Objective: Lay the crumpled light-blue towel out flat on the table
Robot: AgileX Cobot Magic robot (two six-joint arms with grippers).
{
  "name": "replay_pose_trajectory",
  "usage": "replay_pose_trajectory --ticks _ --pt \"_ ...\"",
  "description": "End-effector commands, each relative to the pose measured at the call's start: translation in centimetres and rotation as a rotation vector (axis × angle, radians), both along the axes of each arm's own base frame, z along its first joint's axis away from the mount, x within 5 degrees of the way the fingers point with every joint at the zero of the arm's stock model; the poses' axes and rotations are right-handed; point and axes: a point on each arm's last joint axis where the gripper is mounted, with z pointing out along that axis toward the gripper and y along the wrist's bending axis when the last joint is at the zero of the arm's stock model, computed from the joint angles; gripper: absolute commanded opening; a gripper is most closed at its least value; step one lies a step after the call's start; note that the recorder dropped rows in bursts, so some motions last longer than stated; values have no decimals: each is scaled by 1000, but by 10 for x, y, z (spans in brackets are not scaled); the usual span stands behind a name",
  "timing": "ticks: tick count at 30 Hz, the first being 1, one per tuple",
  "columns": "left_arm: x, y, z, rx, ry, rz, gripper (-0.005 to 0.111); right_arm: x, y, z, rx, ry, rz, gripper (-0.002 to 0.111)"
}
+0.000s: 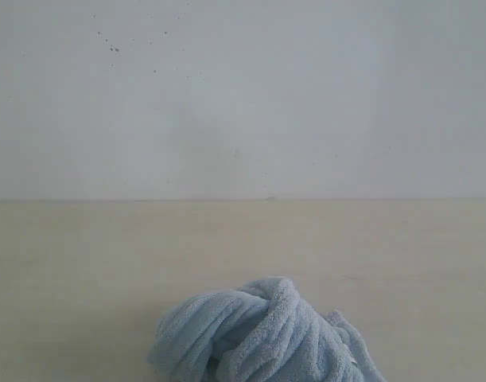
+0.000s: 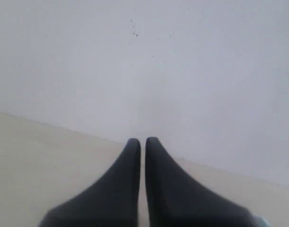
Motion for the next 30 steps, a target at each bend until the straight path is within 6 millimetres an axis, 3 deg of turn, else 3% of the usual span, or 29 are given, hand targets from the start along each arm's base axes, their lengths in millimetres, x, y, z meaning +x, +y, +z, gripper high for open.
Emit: replay_pose_trajectory --ticks 1,7,12,17,21,24,26,28,30 --pt "-2 -4 9 -30 -110 -56 4 0 0 1 0 -6 1 0" --pt "-19 -8 46 -105 -502 -144 4 0 0 1 0 -6 1 0" --pt "-38 17 105 -243 -702 71 4 0 0 1 0 -6 1 0" --pt "-17 10 163 -60 -703 116 4 0 0 1 0 -6 1 0" --pt "45 -15 191 274 -616 39 4 0 0 1 0 -6 1 0" --pt "115 -33 183 396 -442 -66 4 0 0 1 0 -6 1 0" --pt "172 -42 156 499 -229 -113 4 0 0 1 0 -6 1 0" --pt "226 -43 109 578 99 -123 4 0 0 1 0 -6 1 0" --pt "257 -36 64 672 442 -106 4 0 0 1 0 -6 1 0"
